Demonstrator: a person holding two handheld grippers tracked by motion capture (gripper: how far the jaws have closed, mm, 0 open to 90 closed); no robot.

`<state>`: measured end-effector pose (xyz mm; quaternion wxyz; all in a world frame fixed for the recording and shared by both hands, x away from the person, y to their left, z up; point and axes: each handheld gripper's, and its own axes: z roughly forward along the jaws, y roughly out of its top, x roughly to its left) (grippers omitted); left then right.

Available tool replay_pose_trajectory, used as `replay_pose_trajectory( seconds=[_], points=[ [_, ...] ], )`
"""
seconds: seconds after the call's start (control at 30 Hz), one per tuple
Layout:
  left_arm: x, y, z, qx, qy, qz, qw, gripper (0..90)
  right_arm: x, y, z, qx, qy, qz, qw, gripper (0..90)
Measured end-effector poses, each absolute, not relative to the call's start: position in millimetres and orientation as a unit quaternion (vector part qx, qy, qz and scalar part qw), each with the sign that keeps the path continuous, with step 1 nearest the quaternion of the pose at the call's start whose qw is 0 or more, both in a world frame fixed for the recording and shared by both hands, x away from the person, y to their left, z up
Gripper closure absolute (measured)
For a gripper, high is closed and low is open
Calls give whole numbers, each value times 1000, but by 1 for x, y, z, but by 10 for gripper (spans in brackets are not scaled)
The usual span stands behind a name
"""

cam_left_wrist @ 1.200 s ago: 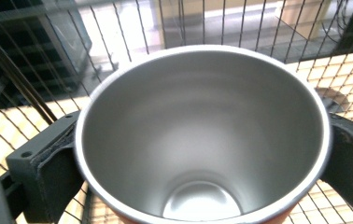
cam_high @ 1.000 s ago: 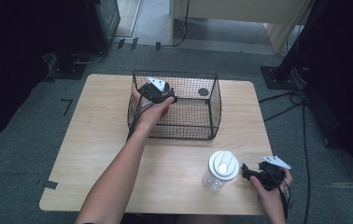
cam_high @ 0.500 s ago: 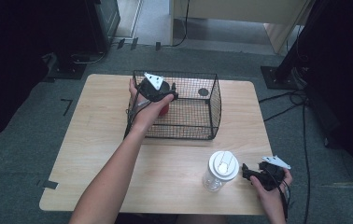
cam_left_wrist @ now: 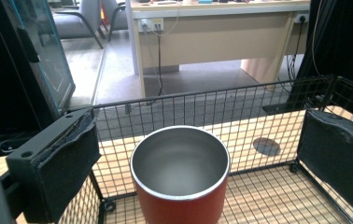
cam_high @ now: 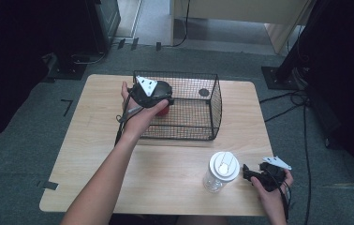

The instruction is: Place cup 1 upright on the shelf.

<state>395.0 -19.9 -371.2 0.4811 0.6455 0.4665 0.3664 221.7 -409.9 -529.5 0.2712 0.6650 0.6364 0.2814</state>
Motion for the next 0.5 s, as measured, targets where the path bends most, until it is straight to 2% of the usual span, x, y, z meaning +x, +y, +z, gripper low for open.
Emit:
replay_pose_trajectory(
  seconds=[0.5],
  points=[
    [351,12,-376,658,444,372,481,0,222,-410,-529,665,636,281,271,0]
  ],
)
